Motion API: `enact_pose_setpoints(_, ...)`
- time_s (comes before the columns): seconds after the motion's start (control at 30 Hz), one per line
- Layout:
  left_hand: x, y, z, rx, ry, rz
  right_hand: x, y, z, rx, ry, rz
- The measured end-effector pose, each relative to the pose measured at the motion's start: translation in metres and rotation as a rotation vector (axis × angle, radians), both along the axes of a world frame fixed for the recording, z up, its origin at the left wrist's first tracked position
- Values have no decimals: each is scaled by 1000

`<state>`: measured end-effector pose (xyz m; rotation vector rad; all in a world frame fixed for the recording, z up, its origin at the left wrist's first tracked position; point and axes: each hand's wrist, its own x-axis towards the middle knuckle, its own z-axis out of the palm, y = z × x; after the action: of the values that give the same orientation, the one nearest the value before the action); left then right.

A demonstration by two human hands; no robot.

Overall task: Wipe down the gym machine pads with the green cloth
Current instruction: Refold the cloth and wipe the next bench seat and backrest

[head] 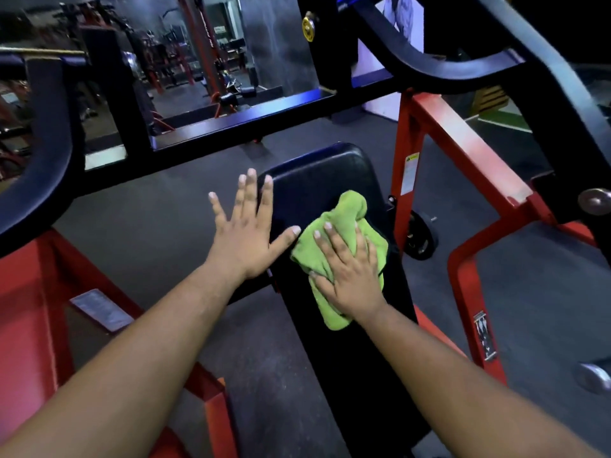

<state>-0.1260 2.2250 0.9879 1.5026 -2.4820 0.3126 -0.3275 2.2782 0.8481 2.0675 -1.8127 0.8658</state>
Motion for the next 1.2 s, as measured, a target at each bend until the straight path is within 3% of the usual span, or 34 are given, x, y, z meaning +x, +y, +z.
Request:
enact_pose_setpoints(0.07, -1, -1, -6, -137, -119, -19, -17, -18, 20, 0, -48, -58)
enact_pose_setpoints(0.17, -9, -6, -8, -212, -246, -59, -25, -59, 82, 12, -218, -120)
enact_pose_setpoints(0.23, -14, -12, -10, -245, -308, -81, -26, -74, 103, 23, -234, -105)
enact_pose_setpoints(0.37, -16, -18, -20, -273, -306, -88, -44, -56, 52, -22, -201, -81)
enact_pose_setpoints(0.57, -19, -18, -20, -265, -243, -101, -39, 22, -56, 140, -458, -199)
enact_pose_setpoints(0.7, -20, -19, -22, -263, -209, -127, -12, -13, -4, 103, -562, -285)
enact_pose_setpoints(0.83, -14, -20, -17, -247, -148, -206, 45, -32, 45, 26, -465, -264)
enact_pose_setpoints(0.97, -8, -17, -15, -242, -134, -265, 72, 18, -30, 20, -283, -96)
enact_pose_setpoints(1.1, -7, -2, -50, -314, -274, -373, 47, 84, -136, 101, -184, -19)
enact_pose_setpoints(1.2, -5, 7, -72, -341, -360, -426, 14, 88, -141, 159, -198, -51)
